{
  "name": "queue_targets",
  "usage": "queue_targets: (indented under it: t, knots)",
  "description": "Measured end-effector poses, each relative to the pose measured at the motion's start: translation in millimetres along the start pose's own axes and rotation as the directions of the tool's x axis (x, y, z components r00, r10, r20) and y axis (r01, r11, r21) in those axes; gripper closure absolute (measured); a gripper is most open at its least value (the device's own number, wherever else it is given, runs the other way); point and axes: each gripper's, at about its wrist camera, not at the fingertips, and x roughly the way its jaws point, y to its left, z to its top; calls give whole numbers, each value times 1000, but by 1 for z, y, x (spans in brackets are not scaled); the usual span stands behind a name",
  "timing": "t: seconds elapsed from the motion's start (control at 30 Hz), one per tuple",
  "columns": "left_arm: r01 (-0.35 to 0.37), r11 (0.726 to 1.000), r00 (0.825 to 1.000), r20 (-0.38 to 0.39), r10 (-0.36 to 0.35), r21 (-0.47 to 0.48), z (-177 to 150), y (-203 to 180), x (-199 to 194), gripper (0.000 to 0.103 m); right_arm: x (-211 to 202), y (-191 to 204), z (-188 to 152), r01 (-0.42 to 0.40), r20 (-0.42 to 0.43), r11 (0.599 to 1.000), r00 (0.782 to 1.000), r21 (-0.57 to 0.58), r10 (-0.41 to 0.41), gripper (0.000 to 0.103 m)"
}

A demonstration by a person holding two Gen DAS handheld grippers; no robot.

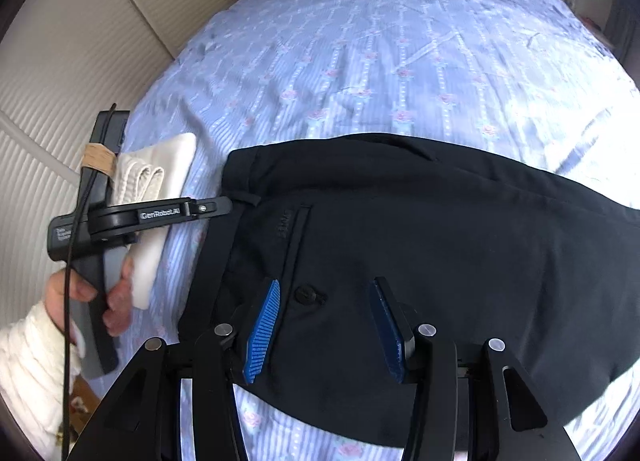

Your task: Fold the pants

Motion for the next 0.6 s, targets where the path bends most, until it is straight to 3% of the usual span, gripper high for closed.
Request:
queue_targets:
  t: [0.1,0.23,0.47,0.6]
  knots:
    - [-63,992,996,71,56,107,-12,-19,-42,67,-20,-12,-9,18,24,1000,1000,25,-19,54]
    - [-57,964,990,141,20,261,-33,-68,-96,57,-64,-31,-25,24,73,997,997,74,-29,54]
    - [24,877,963,225,-149,480,-62,-185,-162,51,-175,-71,-64,56,216,986,972,159,-90,54]
    - [76,828,944,227,-239,555,-82,-246,-182,51,-235,-97,-89,96,302,971,940,219,-161,54]
